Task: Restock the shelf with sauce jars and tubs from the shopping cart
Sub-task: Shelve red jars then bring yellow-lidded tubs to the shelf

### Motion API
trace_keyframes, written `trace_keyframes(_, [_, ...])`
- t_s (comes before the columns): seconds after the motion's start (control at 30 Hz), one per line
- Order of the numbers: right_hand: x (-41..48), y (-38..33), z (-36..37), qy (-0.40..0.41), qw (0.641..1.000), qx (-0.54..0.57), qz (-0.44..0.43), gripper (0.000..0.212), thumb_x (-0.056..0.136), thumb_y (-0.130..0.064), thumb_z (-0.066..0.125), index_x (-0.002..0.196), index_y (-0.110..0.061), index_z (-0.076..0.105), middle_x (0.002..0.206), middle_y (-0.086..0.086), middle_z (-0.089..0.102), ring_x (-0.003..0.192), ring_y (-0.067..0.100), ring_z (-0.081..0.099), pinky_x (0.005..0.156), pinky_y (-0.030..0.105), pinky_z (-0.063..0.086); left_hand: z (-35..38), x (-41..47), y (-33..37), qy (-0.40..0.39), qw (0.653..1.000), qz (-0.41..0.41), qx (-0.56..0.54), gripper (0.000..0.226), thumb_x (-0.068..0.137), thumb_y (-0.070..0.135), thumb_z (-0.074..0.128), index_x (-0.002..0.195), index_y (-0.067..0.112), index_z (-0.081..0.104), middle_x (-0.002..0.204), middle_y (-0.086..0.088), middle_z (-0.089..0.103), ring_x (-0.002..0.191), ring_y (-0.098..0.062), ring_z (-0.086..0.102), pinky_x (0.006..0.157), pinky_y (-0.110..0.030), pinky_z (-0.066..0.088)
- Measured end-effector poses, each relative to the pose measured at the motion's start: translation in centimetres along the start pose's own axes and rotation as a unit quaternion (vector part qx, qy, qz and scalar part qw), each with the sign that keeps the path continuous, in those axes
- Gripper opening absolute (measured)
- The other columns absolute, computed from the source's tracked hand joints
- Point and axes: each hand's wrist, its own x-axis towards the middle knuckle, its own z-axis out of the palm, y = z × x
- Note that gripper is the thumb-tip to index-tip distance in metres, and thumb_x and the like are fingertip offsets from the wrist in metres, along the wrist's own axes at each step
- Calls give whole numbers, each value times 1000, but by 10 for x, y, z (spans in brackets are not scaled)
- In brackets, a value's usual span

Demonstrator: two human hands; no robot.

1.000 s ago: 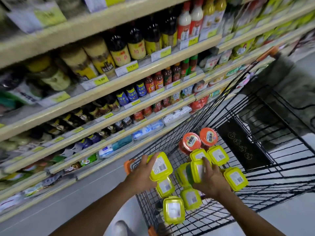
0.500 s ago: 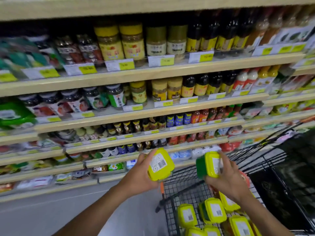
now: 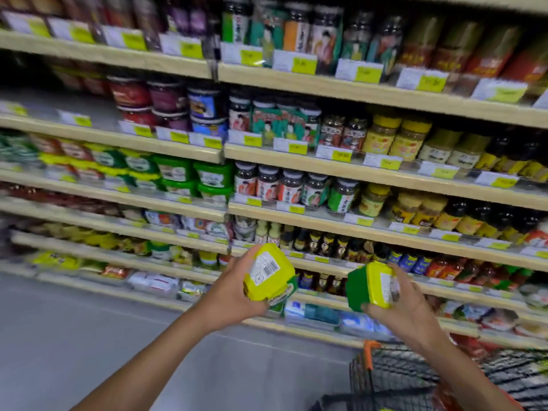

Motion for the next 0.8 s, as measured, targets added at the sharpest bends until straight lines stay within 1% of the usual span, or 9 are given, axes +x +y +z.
trace_keyframes(0.1, [-10,-53,32,1,999,6,-35,108,70,-37,89,154,-40,21,148,0,37,120,28,51,87,38,45,-55,-38,-16,37,999,-10,-5,108,60,41,80,134,80,12,146,9,37,128,-8,50,96,-31,53])
trace_keyframes(0.17, [-18,-87,52,-7,998,5,-60,106,72,-31,88,156,-34,23,146,2,39,116,25,49,87,37,44,-89,-64,-26,56,998,-15,-10,107,61,41,79,137,76,12,145,11,35,125,-6,51,92,-29,54])
trace_keyframes(0.23, [-22,-121,70,-19,996,-3,-84,107,72,-32,89,156,-33,23,151,9,38,119,28,51,80,37,47,-121,-88,-35,84,996,-24,-2,107,60,44,77,139,72,11,143,11,35,122,-3,51,89,-21,52])
trace_keyframes(0.43, [-35,-217,115,-45,988,-13,-148,108,71,-39,88,155,-38,20,156,6,31,133,31,42,85,40,41,-200,-150,-54,171,983,-51,28,112,60,36,80,151,60,18,133,9,42,115,-6,55,87,-34,57])
trace_keyframes(0.53, [-34,-254,134,-59,981,-6,-182,106,74,-34,88,156,-35,21,156,5,33,109,21,54,69,26,46,-229,-173,-57,209,976,-51,36,111,60,37,80,150,59,19,138,13,38,122,-2,49,89,-27,56])
trace_keyframes(0.57, [-33,-264,140,-65,979,0,-192,105,74,-33,88,155,-35,21,157,5,33,110,21,53,66,24,43,-237,-179,-59,218,974,-53,36,110,61,35,80,149,60,20,139,13,38,121,-2,50,86,-23,55])
trace_keyframes(0.63, [-28,-282,153,-71,975,-2,-212,107,73,-37,88,155,-38,19,159,3,29,131,27,45,81,33,47,-253,-189,-64,232,970,-57,34,109,62,31,81,149,60,22,138,9,41,116,-12,57,81,-24,56])
trace_keyframes(0.7, [-24,-299,166,-81,969,-7,-231,111,71,-43,88,156,-40,17,162,0,24,143,28,35,102,45,43,-267,-196,-71,244,967,-61,45,110,63,28,81,151,58,23,134,3,47,107,-20,62,77,-33,59])
trace_keyframes(0.8, [-15,-323,185,-97,964,-2,-249,113,70,-46,88,156,-39,16,163,-2,22,143,27,35,106,49,41,-285,-207,-72,267,960,-72,45,110,62,32,79,151,58,20,136,8,44,112,-11,60,84,-31,58])
